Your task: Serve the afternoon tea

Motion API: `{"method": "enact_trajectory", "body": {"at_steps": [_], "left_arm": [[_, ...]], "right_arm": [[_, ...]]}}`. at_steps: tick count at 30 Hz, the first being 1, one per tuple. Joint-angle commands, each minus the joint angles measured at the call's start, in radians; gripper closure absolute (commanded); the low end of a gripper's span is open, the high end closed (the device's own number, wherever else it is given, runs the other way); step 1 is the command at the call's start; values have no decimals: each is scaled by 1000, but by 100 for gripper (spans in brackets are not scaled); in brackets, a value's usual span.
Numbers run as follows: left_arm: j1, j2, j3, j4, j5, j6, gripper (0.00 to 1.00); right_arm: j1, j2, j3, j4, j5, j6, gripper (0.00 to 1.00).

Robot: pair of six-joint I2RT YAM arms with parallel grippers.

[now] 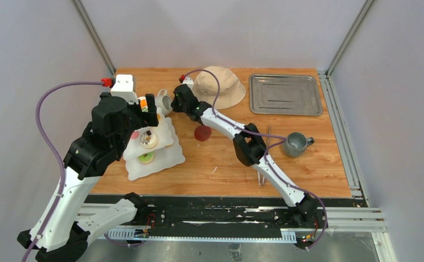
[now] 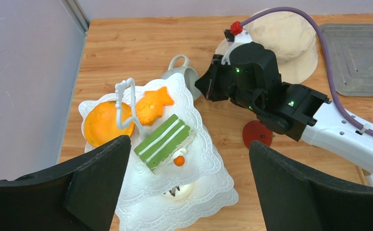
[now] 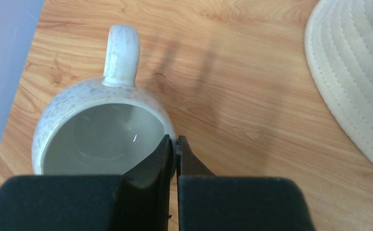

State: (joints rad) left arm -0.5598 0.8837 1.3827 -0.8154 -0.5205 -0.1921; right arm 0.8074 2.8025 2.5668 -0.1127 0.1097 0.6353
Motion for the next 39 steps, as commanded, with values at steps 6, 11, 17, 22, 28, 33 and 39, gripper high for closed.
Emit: {"method": "enact_trajectory", "body": {"at_steps": [6, 11, 17, 22, 28, 33, 39], "left_arm": [[-1, -23, -15, 41, -23, -8, 2], [-1, -28, -21, 40, -21, -6, 2], [-1, -26, -25, 45, -11, -3, 2], [-2, -42, -41, 76, -2, -6, 2], [-2, -54, -54, 97, 41, -13, 2], [-2, -74, -67, 86, 104, -22, 2], [-2, -85, -36, 53, 111, -26, 2]], "right_arm": [[15, -218, -253, 34, 177, -44, 99], [15, -286, -350, 62, 202, -57, 100], [13, -389, -500, 82, 209, -81, 99], [-2, -493, -636, 100, 157, -109, 100], [-3, -571, -718, 85, 170, -133, 100], [-4, -622, -782, 102, 169, -128, 100], [-2, -669, -810, 106, 176, -133, 100]]}}
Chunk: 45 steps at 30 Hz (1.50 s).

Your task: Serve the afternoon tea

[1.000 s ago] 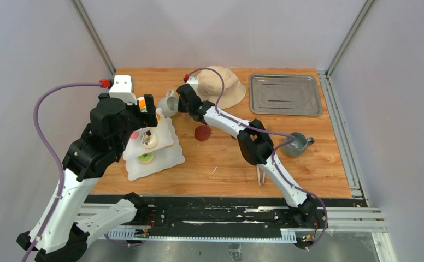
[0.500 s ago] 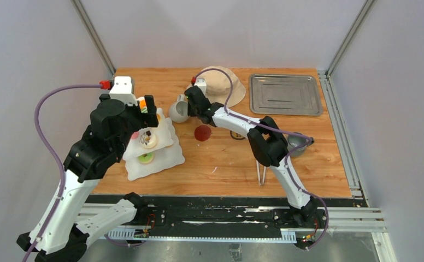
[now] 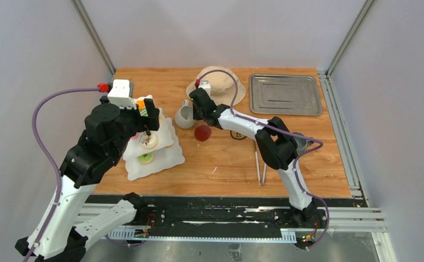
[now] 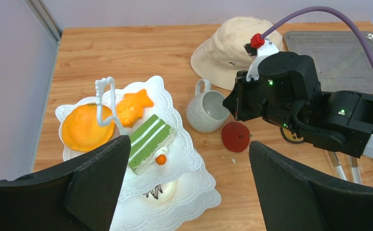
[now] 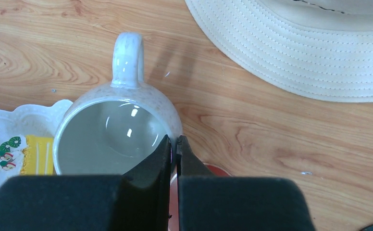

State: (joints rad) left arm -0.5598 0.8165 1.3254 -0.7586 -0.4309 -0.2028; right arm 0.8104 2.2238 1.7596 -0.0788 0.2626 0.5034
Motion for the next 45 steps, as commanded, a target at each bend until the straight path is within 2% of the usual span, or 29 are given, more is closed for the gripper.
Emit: {"method": "enact_trajectory", "body": {"at_steps": [1, 9, 12, 17, 19, 23, 27, 33, 38, 41, 45], "left_arm": [[-2, -18, 24, -6, 27, -16, 2], [-2, -22, 17, -13, 127, -44, 2], [-2, -9, 28, -21, 157, -49, 2], [-2, 84, 105, -69, 206, -70, 2], [-2, 129, 137, -68, 213, -84, 2], [-34, 235, 224, -72, 193, -88, 2], [-127, 374, 330, -79, 58, -73, 2], [-153, 641, 447, -31, -109, -127, 2], [-134, 897, 538, 34, -122, -172, 2], [-80, 1099, 722, -71, -85, -274, 2], [-29, 1289, 852, -119, -99, -343, 0]], "right_arm": [[-4, -95, -2, 74, 24, -5, 100], [-2, -73, 42, 80, -75, -5, 98], [1, -64, 71, 64, -92, -1, 78], [-3, -81, 103, 35, -122, -14, 56], [-9, -132, 64, 36, -120, -21, 50], [-60, -330, -98, 40, -99, -33, 46], [-149, -570, -344, 36, -40, -49, 41], [-323, -946, -661, -77, 37, -45, 39], [-350, -1223, -763, -218, 133, -125, 38], [-350, -1338, -800, -271, 171, -171, 39], [-352, -1414, -824, -323, 176, -193, 39]]}}
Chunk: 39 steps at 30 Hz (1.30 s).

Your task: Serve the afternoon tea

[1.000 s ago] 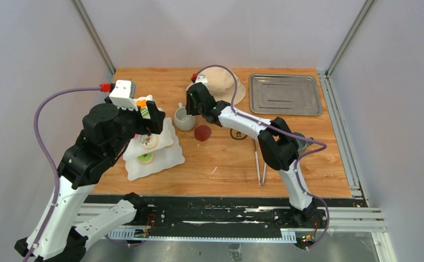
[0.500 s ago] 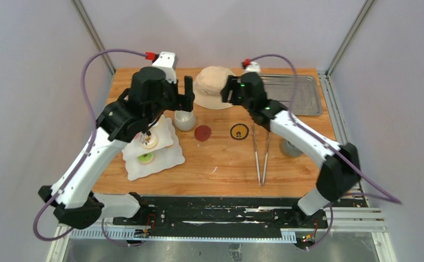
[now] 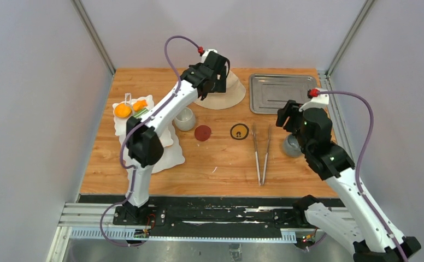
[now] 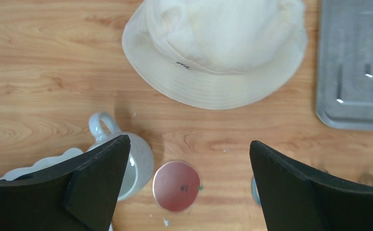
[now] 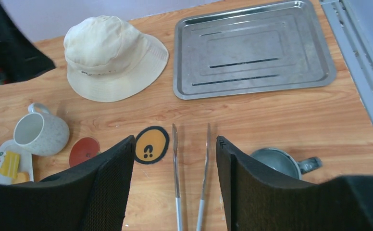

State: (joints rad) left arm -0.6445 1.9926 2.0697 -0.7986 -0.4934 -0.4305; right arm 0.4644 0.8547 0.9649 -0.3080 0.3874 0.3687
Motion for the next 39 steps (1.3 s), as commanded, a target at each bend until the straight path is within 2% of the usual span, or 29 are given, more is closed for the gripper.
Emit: {"method": "enact_trajectory", "body": {"at_steps": [1, 6, 9, 18, 22, 29, 37, 39], "left_arm": [[69, 141, 119, -80, -41, -134, 1], [145, 182, 72, -81, -58, -211, 5], [152, 171, 22, -61, -86, -216, 6], [217, 105, -165, 13, -43, -220, 17], [226, 77, -230, 49, -51, -217, 18], [255, 91, -263, 87, 5, -214, 21], [280, 127, -253, 104, 77, -214, 39], [279, 134, -249, 106, 83, -210, 40]], "right_arm": [[-6, -54, -33, -98, 51, -62, 39], [-6, -42, -42, -122, 9, -71, 39], [-6, -23, -53, -122, -17, -78, 39], [-6, 22, -60, -114, -58, -78, 41], [-6, 52, -63, -111, -75, -81, 42], [-6, 70, -76, -115, -103, -65, 43], [-6, 58, -93, -124, -91, -65, 44], [-6, 58, -95, -123, -91, -66, 44]]}}
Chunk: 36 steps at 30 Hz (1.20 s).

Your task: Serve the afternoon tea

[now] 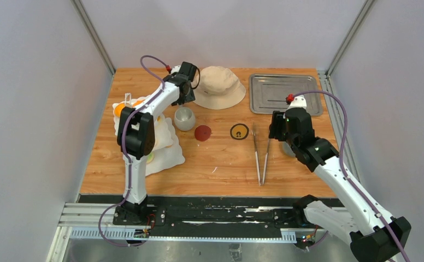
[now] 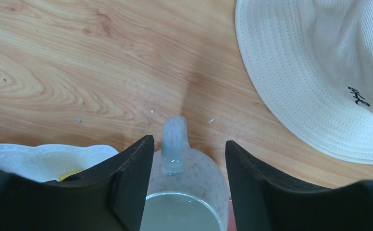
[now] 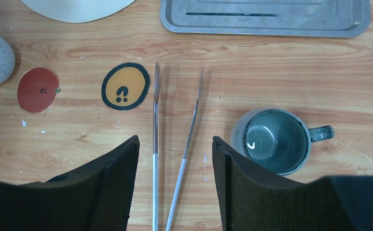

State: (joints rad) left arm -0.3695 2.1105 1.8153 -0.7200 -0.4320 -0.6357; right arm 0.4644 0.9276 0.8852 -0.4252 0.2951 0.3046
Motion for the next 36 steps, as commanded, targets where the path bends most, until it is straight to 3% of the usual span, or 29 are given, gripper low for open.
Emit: {"method": "enact_trajectory", "body": {"at_steps": [1, 7, 14, 18, 21, 30, 36], "left_arm": [[4, 22, 11, 24, 24, -2, 40], [4, 63, 32, -5, 38, 10, 39], [4, 66, 30, 1, 43, 32, 56], [4, 67, 47, 1, 61, 57, 76], [4, 60, 69, 0, 78, 93, 98], [-3, -21, 110, 1, 165, 250, 100], [-17, -83, 131, -21, 337, 410, 100]], "right_arm": [[-6, -15, -17, -6, 1, -1, 44], [-6, -10, -23, -6, -4, 3, 44], [-6, -15, -29, -7, -3, 4, 44], [-6, -17, -29, -10, -1, 4, 44], [-6, -22, -31, -12, 3, 2, 44], [-6, -30, -38, -14, 3, 4, 44], [-6, -32, -42, -18, 0, 5, 44]]}}
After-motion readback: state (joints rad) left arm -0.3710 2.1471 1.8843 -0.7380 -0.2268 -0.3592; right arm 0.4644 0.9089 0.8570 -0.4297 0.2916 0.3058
